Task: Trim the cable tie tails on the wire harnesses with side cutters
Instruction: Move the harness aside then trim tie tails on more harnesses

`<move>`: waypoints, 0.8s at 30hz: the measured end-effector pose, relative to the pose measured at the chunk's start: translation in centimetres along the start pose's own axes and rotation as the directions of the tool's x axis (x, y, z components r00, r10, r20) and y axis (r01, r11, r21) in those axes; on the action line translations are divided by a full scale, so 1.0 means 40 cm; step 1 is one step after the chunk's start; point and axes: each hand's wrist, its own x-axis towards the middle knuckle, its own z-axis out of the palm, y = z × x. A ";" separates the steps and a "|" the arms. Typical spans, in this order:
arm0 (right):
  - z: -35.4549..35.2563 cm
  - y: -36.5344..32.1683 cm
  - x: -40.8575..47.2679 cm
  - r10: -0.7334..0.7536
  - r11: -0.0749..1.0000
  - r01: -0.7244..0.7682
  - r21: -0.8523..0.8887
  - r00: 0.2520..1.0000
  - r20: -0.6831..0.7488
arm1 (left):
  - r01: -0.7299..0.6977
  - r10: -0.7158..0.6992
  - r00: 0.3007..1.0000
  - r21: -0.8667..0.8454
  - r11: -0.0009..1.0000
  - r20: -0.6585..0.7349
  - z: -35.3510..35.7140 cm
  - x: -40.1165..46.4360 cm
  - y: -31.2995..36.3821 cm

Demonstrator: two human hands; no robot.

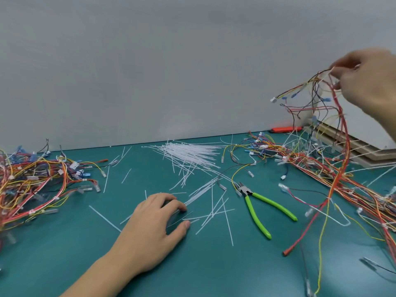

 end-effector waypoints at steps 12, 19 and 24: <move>-0.011 -0.042 -0.014 -0.067 0.971 0.123 -0.203 0.963 0.262 | -0.012 0.012 1.000 0.011 1.000 0.000 0.003 0.001 -0.002; -0.012 -0.069 -0.046 -0.012 1.000 0.007 0.023 0.981 0.194 | -0.010 0.011 1.000 0.008 1.000 -0.016 0.002 -0.001 -0.002; -0.003 -0.080 -0.068 0.085 0.975 -0.138 0.177 0.956 0.279 | -0.012 0.012 1.000 0.011 1.000 -0.006 0.001 -0.005 0.000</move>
